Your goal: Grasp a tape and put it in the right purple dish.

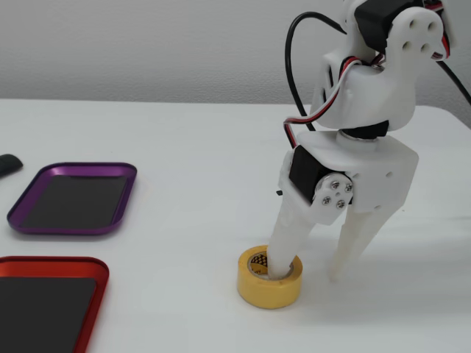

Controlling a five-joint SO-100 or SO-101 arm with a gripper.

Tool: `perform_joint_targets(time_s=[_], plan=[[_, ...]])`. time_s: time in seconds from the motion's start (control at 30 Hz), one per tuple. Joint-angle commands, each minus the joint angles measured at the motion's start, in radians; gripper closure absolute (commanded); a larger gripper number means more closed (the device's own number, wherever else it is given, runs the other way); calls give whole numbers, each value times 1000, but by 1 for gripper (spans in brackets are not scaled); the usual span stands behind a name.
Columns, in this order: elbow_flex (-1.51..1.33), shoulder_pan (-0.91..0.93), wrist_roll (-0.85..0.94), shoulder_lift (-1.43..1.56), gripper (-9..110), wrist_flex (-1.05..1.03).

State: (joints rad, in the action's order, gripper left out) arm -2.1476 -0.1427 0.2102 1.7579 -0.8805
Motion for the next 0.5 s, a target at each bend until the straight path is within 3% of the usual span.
perform_joint_targets(time_s=[0.0, 0.1, 0.23, 0.47], plan=[[-5, 2, 0, 3, 82, 8], [-5, 2, 5, 3, 87, 8], [6, 2, 0, 5, 103, 8], [72, -12, -5, 127, 102, -115]])
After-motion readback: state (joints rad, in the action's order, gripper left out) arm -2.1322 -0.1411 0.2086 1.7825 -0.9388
